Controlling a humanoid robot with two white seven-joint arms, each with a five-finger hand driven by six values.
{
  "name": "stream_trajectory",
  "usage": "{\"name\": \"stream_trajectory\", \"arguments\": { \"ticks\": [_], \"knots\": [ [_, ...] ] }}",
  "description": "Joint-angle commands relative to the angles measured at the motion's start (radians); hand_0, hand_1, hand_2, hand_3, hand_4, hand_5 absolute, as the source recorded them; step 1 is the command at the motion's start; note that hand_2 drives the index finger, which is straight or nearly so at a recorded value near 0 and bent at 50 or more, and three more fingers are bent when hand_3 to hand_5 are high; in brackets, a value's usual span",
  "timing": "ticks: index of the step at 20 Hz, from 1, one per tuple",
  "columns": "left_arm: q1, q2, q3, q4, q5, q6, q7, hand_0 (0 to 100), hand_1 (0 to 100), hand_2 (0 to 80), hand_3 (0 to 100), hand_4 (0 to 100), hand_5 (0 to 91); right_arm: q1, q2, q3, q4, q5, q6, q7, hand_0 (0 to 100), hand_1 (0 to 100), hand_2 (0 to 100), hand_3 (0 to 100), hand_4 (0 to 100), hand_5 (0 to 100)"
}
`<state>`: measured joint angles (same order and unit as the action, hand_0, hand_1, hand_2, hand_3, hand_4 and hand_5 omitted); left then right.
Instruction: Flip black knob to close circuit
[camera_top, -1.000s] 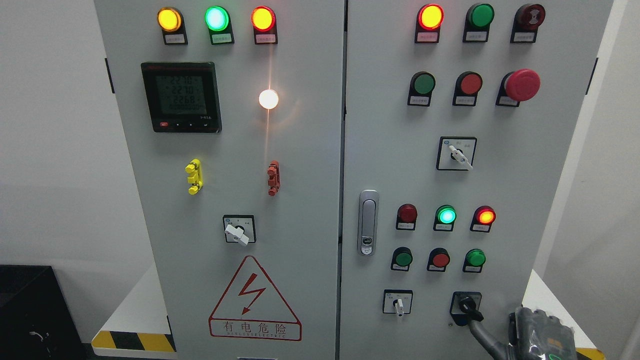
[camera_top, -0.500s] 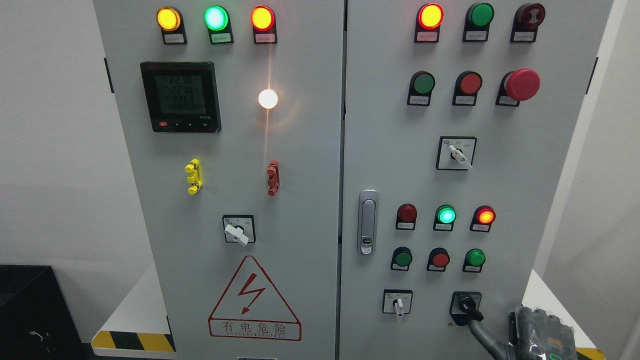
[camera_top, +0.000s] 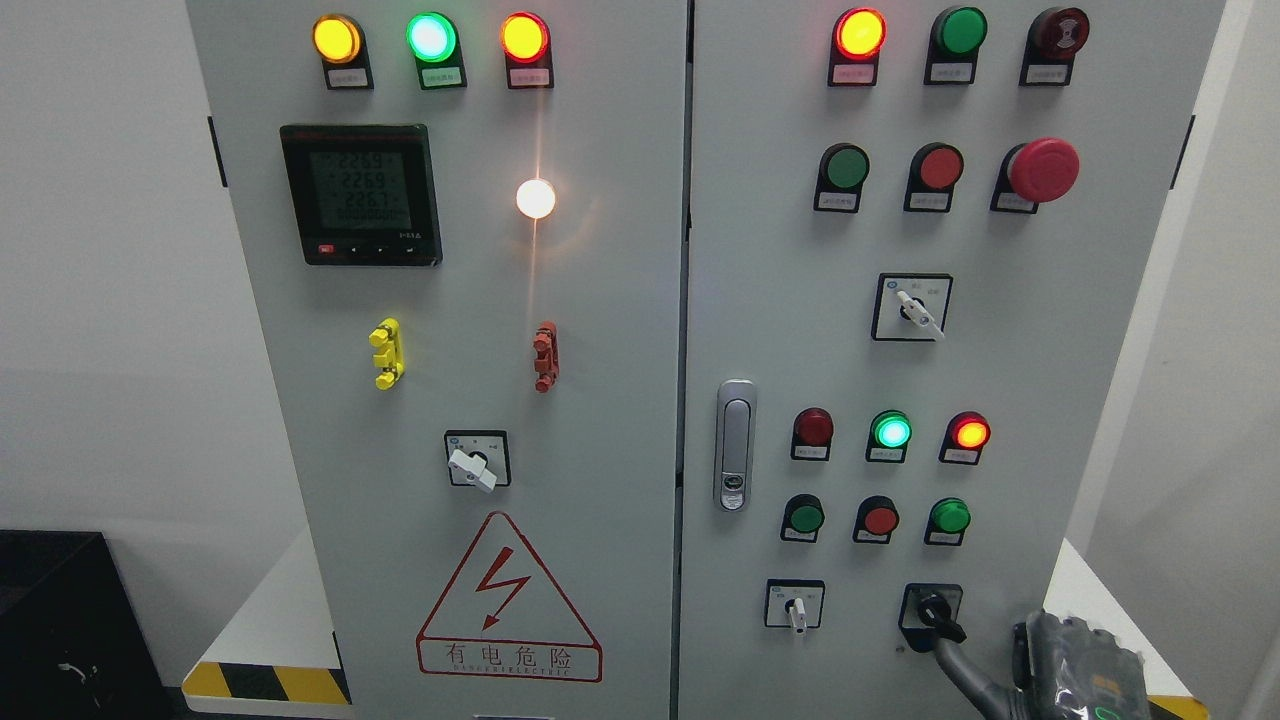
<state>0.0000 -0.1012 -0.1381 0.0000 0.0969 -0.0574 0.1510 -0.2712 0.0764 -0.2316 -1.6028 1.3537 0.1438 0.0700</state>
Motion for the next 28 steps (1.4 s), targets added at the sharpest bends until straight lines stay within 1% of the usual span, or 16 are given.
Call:
{"name": "stream_trajectory", "arguments": {
  "ticks": [1,3,5,14,17,21,22,26,28],
  "knots": [
    [0.023,0.0,0.0,-0.029,0.0,0.001,-0.001,12,56,0.0,0,0,0.0,0.01,-0.001,0.027,-0.005,-0.001,-0.006,-0.01,0,0,87,100,94,100],
    [0.023,0.0,0.0,-0.031,0.001,0.001,-0.001,12,56,0.0,0,0,0.0,0.012,0.0,0.037,-0.008,-0.001,-0.009,-0.01,0,0,88,100,94,100],
    [0.021,0.0,0.0,-0.031,0.0,0.001,-0.001,12,56,0.0,0,0,0.0,0.012,-0.001,0.058,-0.008,-0.001,-0.009,-0.012,0,0,88,100,94,100],
    [0.023,0.0,0.0,-0.031,0.001,0.001,-0.001,12,56,0.0,0,0,0.0,0.02,-0.001,0.101,-0.019,0.001,-0.009,-0.012,0,0,88,100,94,100],
    [0.021,0.0,0.0,-0.029,0.001,0.001,-0.001,12,56,0.0,0,0,0.0,0.043,-0.001,0.113,-0.043,0.001,-0.007,-0.012,0,0,88,100,94,100],
    [0.023,0.0,0.0,-0.031,0.001,0.001,-0.001,12,56,0.0,0,0,0.0,0.09,0.005,0.12,-0.106,-0.001,-0.007,-0.012,0,0,87,100,94,100],
    [0.023,0.0,0.0,-0.029,0.0,0.001,-0.001,12,56,0.0,0,0,0.0,0.099,0.005,0.129,-0.127,-0.002,-0.006,-0.01,0,0,87,100,94,100],
    [0.023,0.0,0.0,-0.031,0.001,0.001,-0.001,12,56,0.0,0,0,0.0,0.13,0.009,0.14,-0.175,-0.044,-0.004,-0.012,0,0,87,100,94,100],
    [0.023,0.0,0.0,-0.031,0.001,0.001,-0.001,12,56,0.0,0,0,0.0,0.161,0.014,0.147,-0.212,-0.06,-0.004,-0.015,0,0,86,100,94,100]
  ]
}}
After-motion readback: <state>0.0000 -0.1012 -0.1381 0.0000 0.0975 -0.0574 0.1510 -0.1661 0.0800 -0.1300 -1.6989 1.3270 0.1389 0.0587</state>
